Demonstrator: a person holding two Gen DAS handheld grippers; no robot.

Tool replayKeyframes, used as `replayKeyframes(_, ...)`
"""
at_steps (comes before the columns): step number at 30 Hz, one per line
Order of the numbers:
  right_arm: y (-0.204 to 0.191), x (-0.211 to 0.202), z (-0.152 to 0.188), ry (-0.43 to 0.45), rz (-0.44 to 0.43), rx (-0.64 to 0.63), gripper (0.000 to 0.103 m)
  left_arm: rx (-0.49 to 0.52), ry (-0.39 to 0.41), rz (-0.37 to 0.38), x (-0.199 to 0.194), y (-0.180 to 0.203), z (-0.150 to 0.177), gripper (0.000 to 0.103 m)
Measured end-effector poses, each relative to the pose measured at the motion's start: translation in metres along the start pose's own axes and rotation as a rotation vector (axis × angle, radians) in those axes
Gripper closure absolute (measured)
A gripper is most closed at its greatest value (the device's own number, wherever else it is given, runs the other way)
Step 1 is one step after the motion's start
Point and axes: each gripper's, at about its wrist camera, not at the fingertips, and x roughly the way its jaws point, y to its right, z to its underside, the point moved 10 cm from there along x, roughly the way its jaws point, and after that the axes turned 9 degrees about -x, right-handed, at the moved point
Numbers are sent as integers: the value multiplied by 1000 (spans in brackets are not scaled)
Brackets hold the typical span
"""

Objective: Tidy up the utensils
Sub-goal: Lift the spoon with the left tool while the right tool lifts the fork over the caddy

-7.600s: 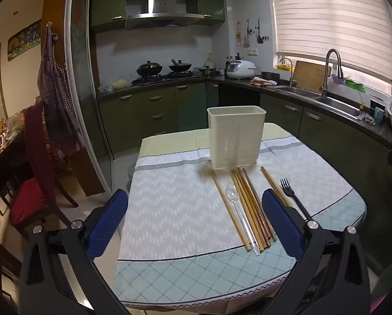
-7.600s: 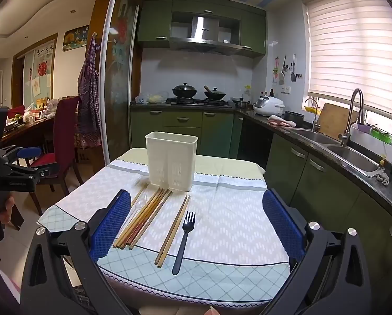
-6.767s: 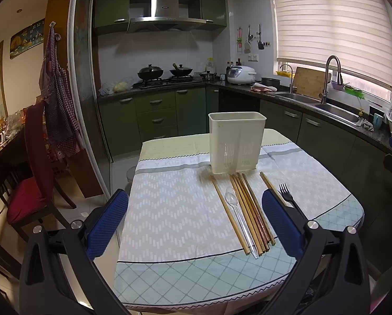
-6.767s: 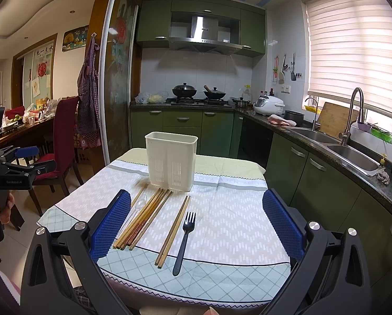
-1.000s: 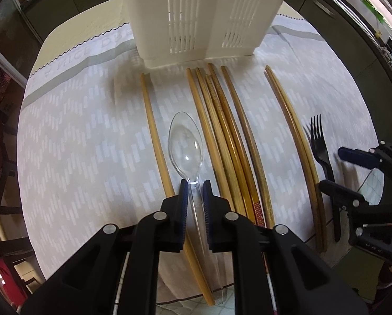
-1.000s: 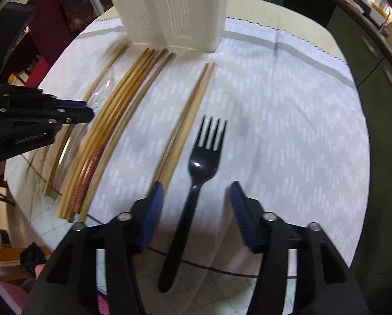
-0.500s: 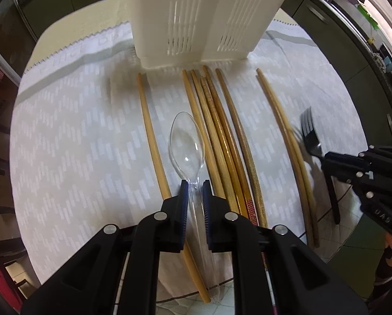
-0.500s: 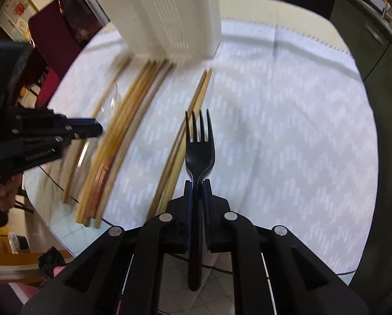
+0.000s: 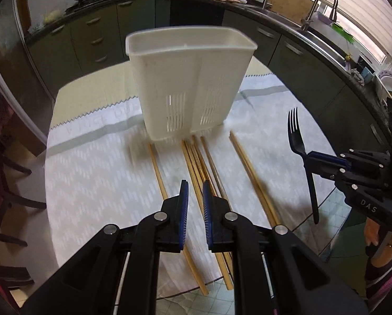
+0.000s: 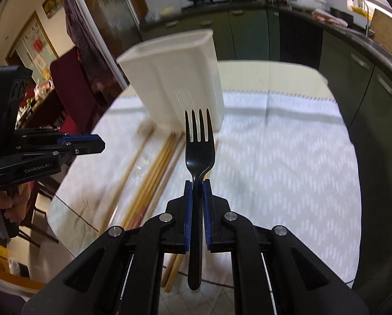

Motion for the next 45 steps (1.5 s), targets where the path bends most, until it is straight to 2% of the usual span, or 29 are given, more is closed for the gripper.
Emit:
replayKeyframes(6, -1, -8, -7, 22, -9, -6, 94, -37, -161, -10, 44, -3, 29, 92)
replayKeyframes(8, 0, -8, -5, 20, -11, -1, 94, -46, -198, -40, 61, -8, 37, 92)
replayKeyframes(11, 3, -11, -1, 20, -14, 7, 94, -41, -223, -73, 72, -13, 41, 92)
replayKeyframes(22, 4, -17, 1, 42, -25, 5, 94, -26, -279, -122, 92, -5, 47, 92)
replayKeyframes(30, 2, -22, -1, 53, -26, 5, 94, -70, -288, -93, 102, -5, 47, 94)
replayKeyframes(33, 2, -27, -1, 63, -30, 8, 94, -75, -248, -79, 92, -8, 40, 95)
replayKeyframes(38, 5, -37, -8, 97, -33, 17, 94, -61, -111, -21, 39, -3, 16, 94)
replayKeyframes(42, 2, -47, -22, 148, -42, 19, 94, -64, 83, 53, -24, 6, -28, 94)
replayKeyframes(45, 2, -56, -45, 209, -32, 17, 94, -58, 246, 79, -65, 9, -70, 94)
